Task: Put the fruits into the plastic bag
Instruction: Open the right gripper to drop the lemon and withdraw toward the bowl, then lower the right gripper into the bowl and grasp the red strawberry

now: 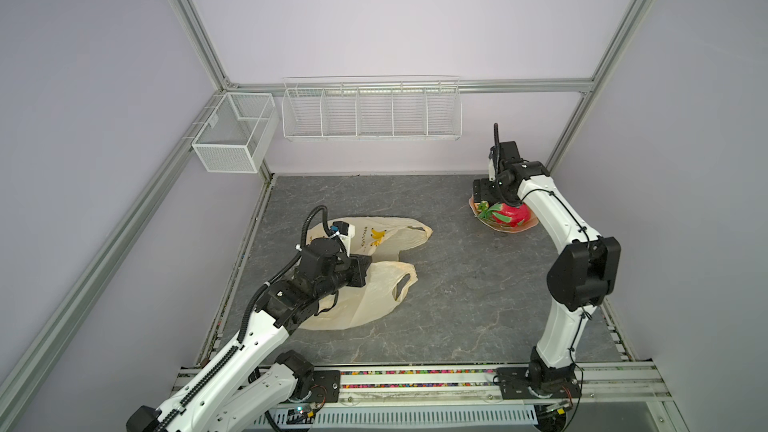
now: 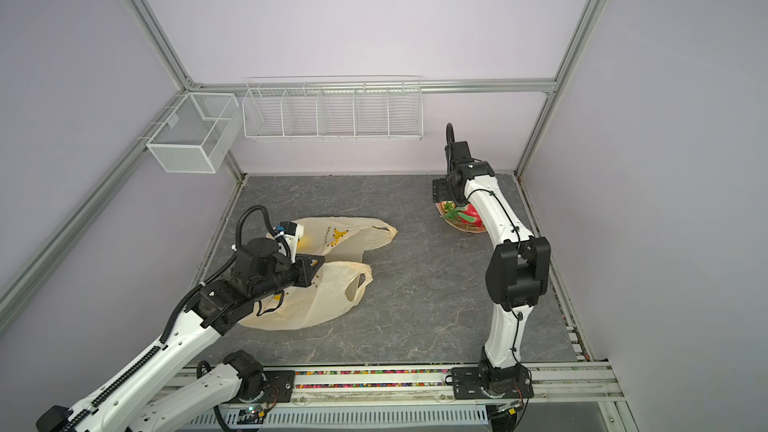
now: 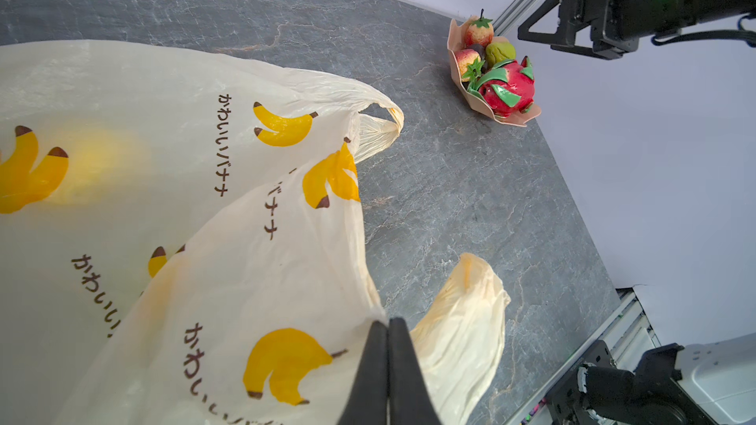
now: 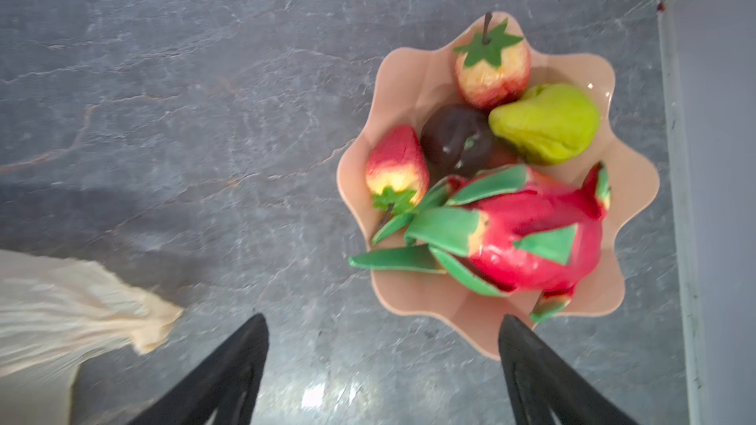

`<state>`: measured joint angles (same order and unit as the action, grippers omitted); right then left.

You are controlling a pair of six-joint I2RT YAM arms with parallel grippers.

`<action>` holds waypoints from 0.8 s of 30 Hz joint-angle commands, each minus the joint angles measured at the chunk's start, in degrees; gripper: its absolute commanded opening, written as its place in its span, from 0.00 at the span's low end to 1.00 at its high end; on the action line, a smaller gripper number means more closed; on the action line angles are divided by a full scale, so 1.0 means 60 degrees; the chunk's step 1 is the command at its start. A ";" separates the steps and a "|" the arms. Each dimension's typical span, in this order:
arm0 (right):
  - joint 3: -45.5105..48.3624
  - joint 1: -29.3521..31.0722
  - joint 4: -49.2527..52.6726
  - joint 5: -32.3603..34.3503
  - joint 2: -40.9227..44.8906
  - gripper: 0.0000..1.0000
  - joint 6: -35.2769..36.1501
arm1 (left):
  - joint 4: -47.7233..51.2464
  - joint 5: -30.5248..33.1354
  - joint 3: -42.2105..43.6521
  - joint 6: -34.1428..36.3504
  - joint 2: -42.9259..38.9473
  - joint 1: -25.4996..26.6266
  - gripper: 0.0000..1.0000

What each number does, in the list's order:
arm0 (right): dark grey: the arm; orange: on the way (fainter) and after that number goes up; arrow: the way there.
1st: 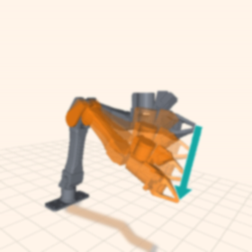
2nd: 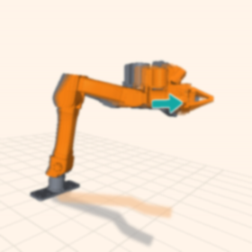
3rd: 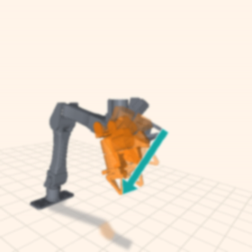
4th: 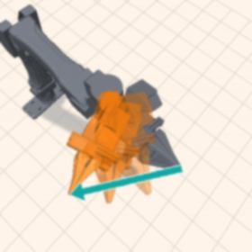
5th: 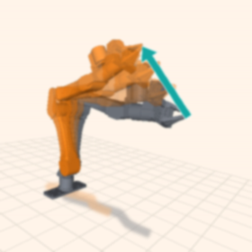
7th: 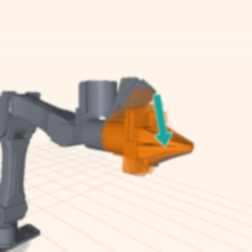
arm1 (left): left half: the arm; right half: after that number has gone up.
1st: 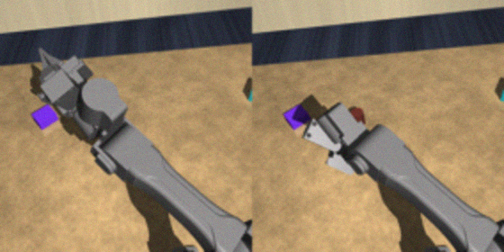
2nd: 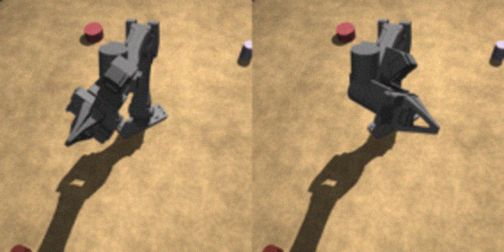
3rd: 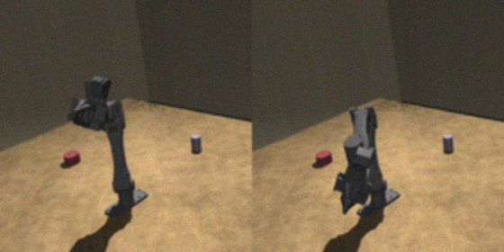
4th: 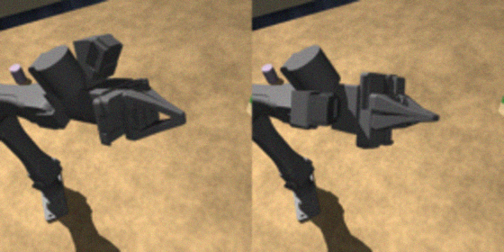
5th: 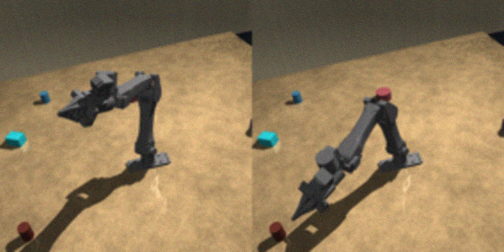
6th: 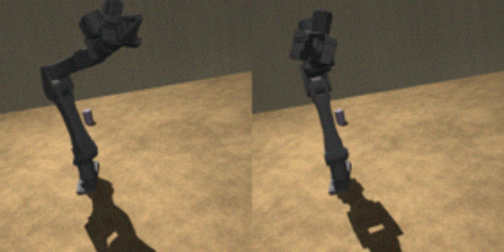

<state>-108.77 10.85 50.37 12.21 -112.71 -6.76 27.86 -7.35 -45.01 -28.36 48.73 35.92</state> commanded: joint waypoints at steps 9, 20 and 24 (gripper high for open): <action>-0.2826 -0.0921 0.0428 0.0426 -0.2634 0.92 0.2235 | 0.0397 0.0182 -0.0808 -0.0030 0.0396 0.0019 0.00; -0.4660 -0.1191 0.0525 0.0591 -0.4503 0.92 0.2620 | 0.0561 0.0360 -0.1628 -0.0163 0.1222 0.0019 0.00; -0.4939 -0.1317 0.0446 0.0480 -0.4832 0.92 0.2784 | 0.0543 0.0419 -0.1775 -0.0225 0.1372 0.0019 0.00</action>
<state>-136.42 3.81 53.04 15.03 -140.66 7.64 30.33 -5.91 -53.52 -29.02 56.45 35.92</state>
